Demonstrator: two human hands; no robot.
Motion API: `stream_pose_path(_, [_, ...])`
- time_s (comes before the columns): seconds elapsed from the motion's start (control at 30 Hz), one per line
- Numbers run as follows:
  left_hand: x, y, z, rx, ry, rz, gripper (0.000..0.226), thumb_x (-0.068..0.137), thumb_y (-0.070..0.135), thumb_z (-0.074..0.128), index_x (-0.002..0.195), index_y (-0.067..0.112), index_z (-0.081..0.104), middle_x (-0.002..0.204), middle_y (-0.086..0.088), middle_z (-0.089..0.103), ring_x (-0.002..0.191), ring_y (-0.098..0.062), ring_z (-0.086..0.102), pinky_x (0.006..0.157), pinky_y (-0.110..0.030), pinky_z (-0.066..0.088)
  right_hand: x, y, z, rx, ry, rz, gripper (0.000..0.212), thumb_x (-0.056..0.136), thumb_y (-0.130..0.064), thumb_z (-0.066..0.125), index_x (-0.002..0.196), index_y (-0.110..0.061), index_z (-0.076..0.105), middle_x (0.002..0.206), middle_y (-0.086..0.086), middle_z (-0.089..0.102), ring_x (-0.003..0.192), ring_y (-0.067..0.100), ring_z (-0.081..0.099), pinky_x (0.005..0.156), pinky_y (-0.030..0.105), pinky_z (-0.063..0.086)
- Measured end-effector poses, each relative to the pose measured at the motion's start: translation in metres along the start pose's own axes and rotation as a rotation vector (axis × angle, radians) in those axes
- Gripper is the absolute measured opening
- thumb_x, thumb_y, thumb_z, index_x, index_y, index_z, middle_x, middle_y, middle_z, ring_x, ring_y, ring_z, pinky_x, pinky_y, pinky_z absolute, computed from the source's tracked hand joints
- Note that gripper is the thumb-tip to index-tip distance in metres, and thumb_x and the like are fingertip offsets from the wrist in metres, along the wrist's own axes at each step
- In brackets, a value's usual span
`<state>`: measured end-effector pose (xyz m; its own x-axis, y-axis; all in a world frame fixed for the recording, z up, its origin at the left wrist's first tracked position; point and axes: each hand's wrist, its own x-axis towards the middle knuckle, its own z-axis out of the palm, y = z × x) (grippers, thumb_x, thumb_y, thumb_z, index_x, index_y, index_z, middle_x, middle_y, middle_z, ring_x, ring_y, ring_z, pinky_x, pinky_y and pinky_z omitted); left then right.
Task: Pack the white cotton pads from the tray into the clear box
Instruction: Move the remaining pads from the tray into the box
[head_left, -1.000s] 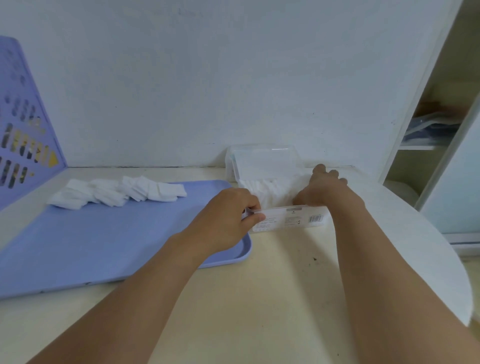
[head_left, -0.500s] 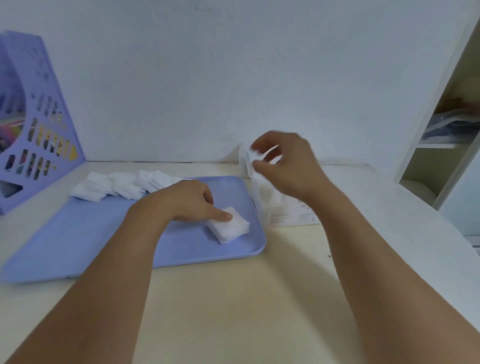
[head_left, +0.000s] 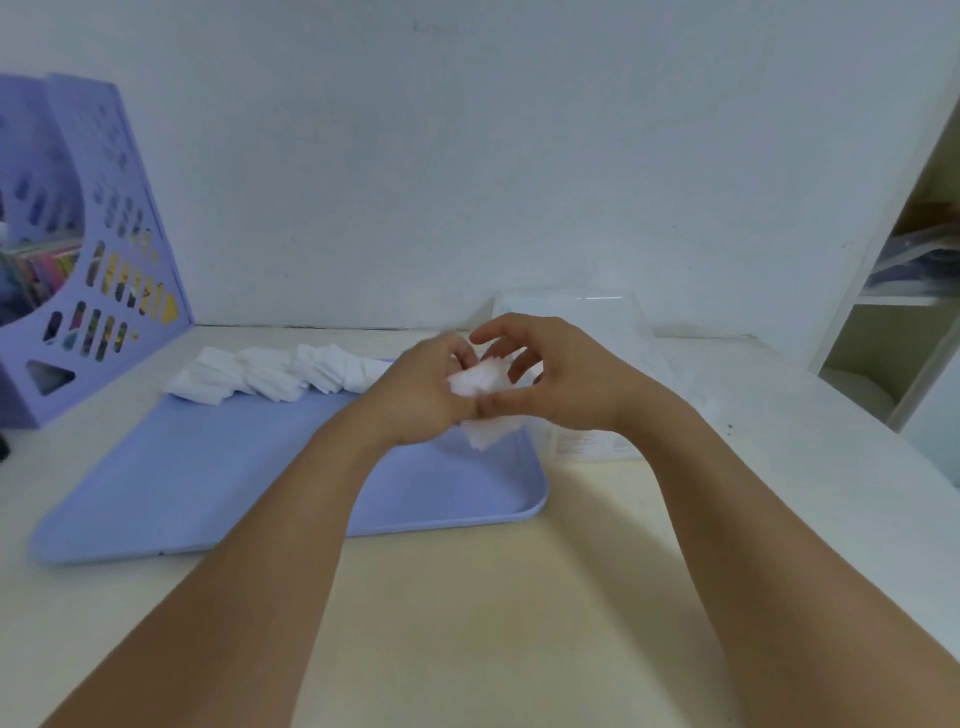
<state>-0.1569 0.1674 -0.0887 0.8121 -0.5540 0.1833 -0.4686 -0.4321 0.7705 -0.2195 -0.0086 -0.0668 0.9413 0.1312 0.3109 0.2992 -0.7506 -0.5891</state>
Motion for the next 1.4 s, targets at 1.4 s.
stream_pose_path(1.4, [0.001, 0.041, 0.031, -1.327, 0.176, -0.273, 0.044, 0.106, 0.043, 0.043, 0.126, 0.010, 0.065, 0.115, -0.009, 0.075, 0.103, -0.019, 0.074, 0.083, -0.028, 0.058, 0.000, -0.012, 0.014, 0.091, 0.055, -0.065, 0.078, 0.096, -0.017, 0.053, 0.163, -0.018, 0.013, 0.165, -0.002, 0.028, 0.152, 0.012, 0.024, 0.123, 0.030, 0.022])
